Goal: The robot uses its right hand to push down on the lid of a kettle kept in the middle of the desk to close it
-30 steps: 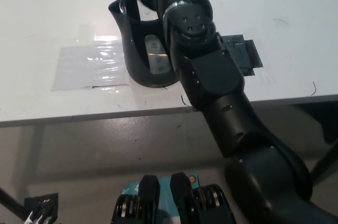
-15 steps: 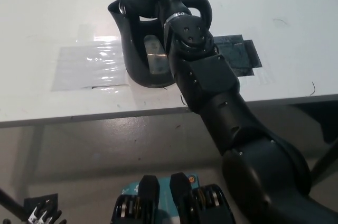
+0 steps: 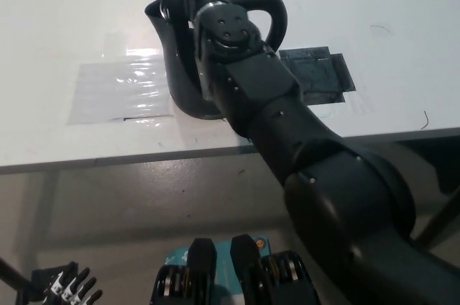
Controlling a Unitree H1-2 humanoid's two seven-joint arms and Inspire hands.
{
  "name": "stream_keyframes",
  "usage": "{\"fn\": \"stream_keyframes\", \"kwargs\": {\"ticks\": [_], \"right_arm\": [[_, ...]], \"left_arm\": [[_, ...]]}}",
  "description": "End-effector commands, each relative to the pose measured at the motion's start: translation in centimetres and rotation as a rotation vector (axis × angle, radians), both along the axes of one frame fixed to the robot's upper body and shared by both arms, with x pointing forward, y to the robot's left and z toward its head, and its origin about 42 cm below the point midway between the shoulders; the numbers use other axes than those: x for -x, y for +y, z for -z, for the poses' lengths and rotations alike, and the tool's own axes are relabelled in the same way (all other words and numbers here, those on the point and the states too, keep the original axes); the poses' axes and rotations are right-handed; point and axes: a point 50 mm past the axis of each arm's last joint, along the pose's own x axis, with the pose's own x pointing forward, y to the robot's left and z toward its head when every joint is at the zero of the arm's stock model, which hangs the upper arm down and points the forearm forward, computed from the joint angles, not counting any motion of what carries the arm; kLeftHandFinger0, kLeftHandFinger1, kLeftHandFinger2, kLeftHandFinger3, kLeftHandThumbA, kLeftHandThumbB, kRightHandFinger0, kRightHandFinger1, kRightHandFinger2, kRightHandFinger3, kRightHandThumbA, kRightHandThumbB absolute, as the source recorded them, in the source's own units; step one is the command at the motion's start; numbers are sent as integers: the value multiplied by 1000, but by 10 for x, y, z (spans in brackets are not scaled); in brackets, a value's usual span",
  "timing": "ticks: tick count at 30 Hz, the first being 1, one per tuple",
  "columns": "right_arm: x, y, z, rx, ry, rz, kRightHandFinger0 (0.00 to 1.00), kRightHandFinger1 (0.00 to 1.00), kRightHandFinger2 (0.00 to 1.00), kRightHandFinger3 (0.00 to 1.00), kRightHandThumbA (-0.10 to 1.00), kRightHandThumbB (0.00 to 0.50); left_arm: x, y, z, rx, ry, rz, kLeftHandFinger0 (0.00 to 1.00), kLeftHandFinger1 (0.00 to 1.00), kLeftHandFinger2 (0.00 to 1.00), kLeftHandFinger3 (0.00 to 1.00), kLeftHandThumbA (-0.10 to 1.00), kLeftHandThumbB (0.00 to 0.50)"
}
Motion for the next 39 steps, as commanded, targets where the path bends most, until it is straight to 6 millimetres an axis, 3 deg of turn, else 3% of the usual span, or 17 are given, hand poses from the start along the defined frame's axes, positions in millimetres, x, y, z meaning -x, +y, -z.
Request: {"fn": "stream_keyframes", "kwargs": {"ticks": [1, 5, 6, 7, 8, 9, 10, 11, 12, 13, 18, 28, 30, 32, 34, 36, 39], "right_arm": [[7, 19, -27, -31, -31, -28, 1000, 1000, 1000, 997, 594, 169], [8, 15, 4, -2, -10, -24, 1000, 1000, 1000, 940, 587, 132], [10, 9, 36, 12, 29, -40, 409, 540, 645, 544, 518, 101], [13, 5, 56, 95, 24, -27, 667, 851, 928, 841, 597, 112], [14, 2, 69, 104, 61, -11, 918, 1000, 1000, 932, 619, 113], [14, -2, 78, 79, 105, 3, 962, 1000, 1000, 973, 597, 142], [14, -4, 82, 66, 111, 3, 797, 883, 944, 916, 563, 145], [13, -12, 90, 30, 123, 10, 783, 878, 934, 874, 540, 139], [12, -15, 92, 18, 120, 12, 955, 1000, 1000, 1000, 558, 141], [12, -15, 90, 16, 115, 12, 1000, 1000, 1000, 1000, 576, 141], [4, -34, 92, -27, 107, 37, 1000, 1000, 1000, 1000, 648, 143], [7, -37, 103, -37, 101, 31, 1000, 1000, 1000, 1000, 624, 157], [10, -30, 89, -78, 4, -9, 1000, 1000, 1000, 1000, 619, 142], [18, -28, 45, -141, -280, -40, 1000, 1000, 1000, 1000, 592, 91], [27, -31, 14, -186, -408, -61, 1000, 1000, 1000, 1000, 655, 174], [64, -46, -46, -210, -642, -109, 1000, 1000, 1000, 1000, 732, 208], [105, -64, -84, -232, -768, -156, 1000, 1000, 1000, 1000, 690, 184]], "left_arm": [[-4, 4, -12, -32, -37, 24, 1000, 1000, 1000, 1000, 1000, 500], [-3, 3, -12, -38, -36, 15, 1000, 1000, 1000, 1000, 1000, 500], [-3, 2, -12, -38, -40, 12, 1000, 1000, 1000, 1000, 1000, 495], [-1, 3, -12, -30, -43, 13, 1000, 1000, 1000, 1000, 1000, 500], [-1, 3, -12, -29, -43, 14, 1000, 1000, 1000, 1000, 1000, 500], [-1, 3, -12, -20, -45, 11, 1000, 1000, 1000, 1000, 1000, 500], [0, 4, -13, -17, -47, 4, 1000, 1000, 1000, 1000, 1000, 500], [0, 4, -12, -11, -51, -3, 1000, 1000, 1000, 1000, 1000, 500], [0, 4, -12, -16, -51, -2, 1000, 1000, 1000, 1000, 1000, 498], [0, 5, -13, -18, -53, -3, 1000, 1000, 1000, 1000, 1000, 499], [-5, 5, -16, -9, -64, -8, 1000, 1000, 1000, 1000, 1000, 500], [8, 6, -9, -1, -45, -16, 1000, 1000, 1000, 1000, 1000, 500], [17, 7, -9, -6, -30, -26, 1000, 1000, 1000, 1000, 1000, 500], [21, 9, -8, 6, -29, -26, 1000, 1000, 1000, 1000, 1000, 497], [21, 9, -9, 4, -29, -24, 1000, 1000, 1000, 1000, 1000, 498], [20, 9, -9, -7, -27, -29, 1000, 1000, 1000, 1000, 1000, 500], [15, 13, -12, -6, -32, -26, 1000, 1000, 1000, 1000, 1000, 500]]}}
